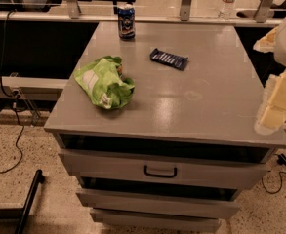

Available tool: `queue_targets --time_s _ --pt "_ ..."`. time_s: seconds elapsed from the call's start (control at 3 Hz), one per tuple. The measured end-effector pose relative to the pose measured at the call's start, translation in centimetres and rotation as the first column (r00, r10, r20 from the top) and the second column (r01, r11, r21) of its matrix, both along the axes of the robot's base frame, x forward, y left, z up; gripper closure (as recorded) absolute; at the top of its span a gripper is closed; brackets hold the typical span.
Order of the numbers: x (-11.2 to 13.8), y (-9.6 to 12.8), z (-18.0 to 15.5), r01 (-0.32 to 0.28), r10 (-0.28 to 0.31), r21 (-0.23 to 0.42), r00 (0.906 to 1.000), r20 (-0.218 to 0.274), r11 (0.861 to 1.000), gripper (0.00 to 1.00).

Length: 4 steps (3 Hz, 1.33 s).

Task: Pick rxbar blueberry

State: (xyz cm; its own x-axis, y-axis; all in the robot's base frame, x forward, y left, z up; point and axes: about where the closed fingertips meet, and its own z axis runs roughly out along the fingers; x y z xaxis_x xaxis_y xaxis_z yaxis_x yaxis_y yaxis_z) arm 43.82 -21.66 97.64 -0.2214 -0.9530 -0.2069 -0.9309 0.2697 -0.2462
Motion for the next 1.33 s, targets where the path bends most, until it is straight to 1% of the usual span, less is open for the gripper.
queue_targets --time_s 0.33,0.67,1.0,1.33 --pt "0.2 0.0 -0.1 -0.002 0.002 0.008 1.0 0.003 1.0 0.0" --pt "1.3 0.2 -0.3 -0.011 0.011 0.04 0.9998 0.016 0.999 0.0" --pt "5.1 0.5 -0.6 -0.062 0.059 0.059 0.9972 0.047 0.996 0.0" --pt "10.2 1.4 -0.5 -0.119 0.111 0.091 0.9896 0.092 0.989 0.0"
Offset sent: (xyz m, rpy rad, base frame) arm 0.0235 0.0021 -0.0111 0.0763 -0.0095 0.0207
